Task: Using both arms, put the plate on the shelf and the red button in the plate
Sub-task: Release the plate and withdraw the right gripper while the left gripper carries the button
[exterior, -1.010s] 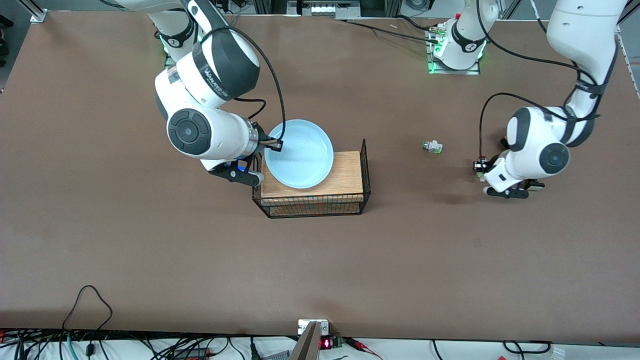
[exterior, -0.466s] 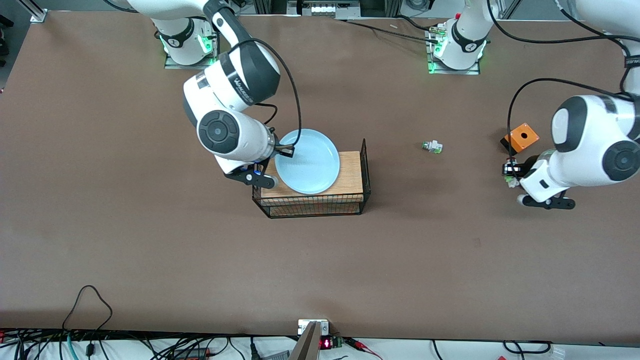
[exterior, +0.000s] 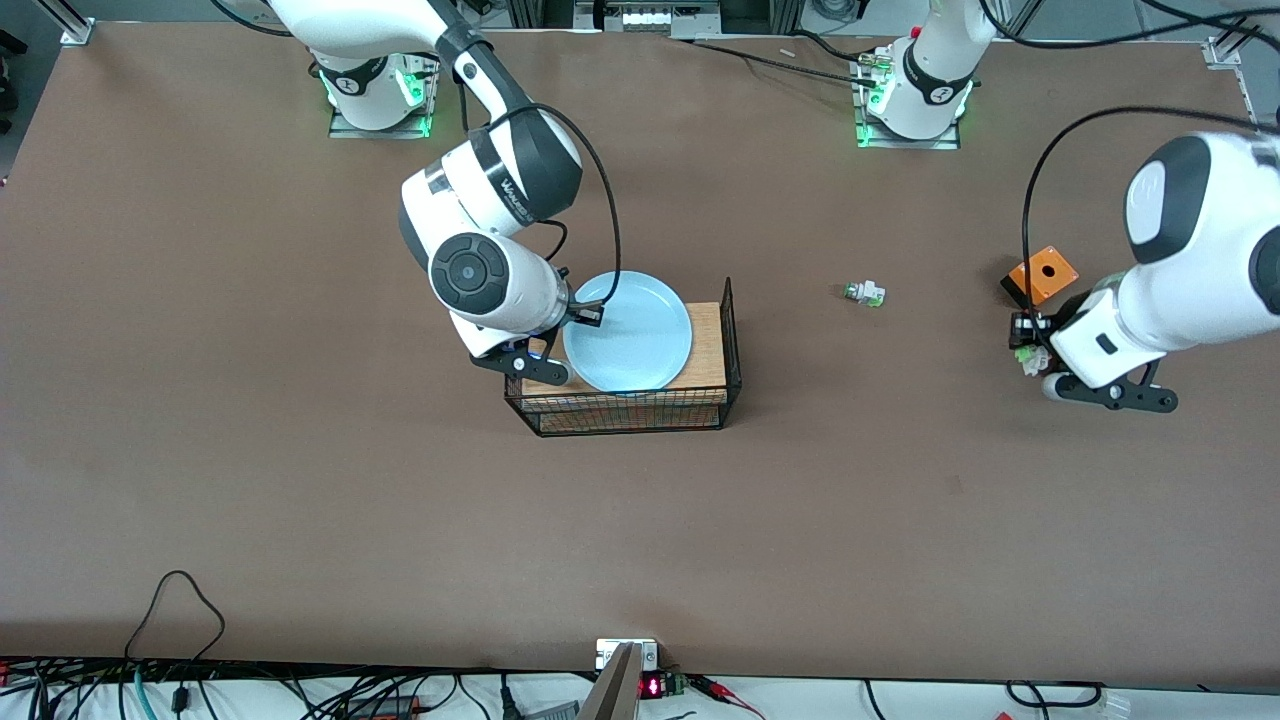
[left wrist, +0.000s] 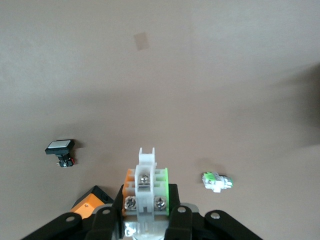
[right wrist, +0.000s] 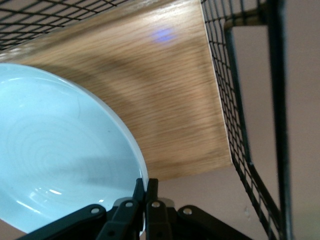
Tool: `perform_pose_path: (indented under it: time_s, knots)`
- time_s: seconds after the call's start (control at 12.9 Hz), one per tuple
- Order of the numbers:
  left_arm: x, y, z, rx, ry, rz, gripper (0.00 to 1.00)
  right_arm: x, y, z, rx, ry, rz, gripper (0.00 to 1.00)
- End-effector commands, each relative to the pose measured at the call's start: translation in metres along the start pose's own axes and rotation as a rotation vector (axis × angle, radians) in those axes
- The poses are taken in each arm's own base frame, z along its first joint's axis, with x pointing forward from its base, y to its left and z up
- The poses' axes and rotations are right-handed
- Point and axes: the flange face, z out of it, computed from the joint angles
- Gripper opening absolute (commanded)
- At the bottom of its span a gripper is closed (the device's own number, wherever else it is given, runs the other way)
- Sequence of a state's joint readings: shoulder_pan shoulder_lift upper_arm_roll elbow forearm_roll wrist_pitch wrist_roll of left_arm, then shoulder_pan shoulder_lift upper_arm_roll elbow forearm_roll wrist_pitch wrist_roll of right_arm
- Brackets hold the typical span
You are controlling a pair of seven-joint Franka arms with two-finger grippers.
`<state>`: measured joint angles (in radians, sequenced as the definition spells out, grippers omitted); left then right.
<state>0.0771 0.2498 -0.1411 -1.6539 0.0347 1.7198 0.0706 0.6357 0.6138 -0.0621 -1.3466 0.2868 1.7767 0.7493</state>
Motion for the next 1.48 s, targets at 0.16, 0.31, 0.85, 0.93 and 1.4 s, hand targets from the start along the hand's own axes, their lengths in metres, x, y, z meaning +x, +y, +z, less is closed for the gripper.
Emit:
perform_pose_path:
  time_s: [0.16, 0.31, 0.85, 0.93, 1.4]
  knots:
    - [-0.002, 0.051, -0.057, -0.037, 0.044, 0.085, 0.0, 0.003, 0.007, 0.001, -0.006, 0.011, 0.002, 0.24]
    - [-0.004, 0.075, -0.067, -0.091, 0.043, 0.089, 0.0, 0.012, 0.013, -0.006, 0.013, 0.018, 0.016, 0.47]
    - [-0.035, 0.219, -0.075, -0.11, -0.014, -0.04, 0.0, 0.025, 0.021, -0.084, 0.239, 0.004, 0.067, 0.95]
    - [-0.039, 0.235, -0.073, -0.111, -0.02, -0.057, 0.0, 0.019, 0.024, -0.103, 0.269, 0.014, 0.058, 0.98]
    - [-0.04, 0.313, -0.044, -0.129, -0.049, 0.016, 0.0, 0.064, 0.197, -0.189, 0.19, -0.033, -0.236, 1.0]
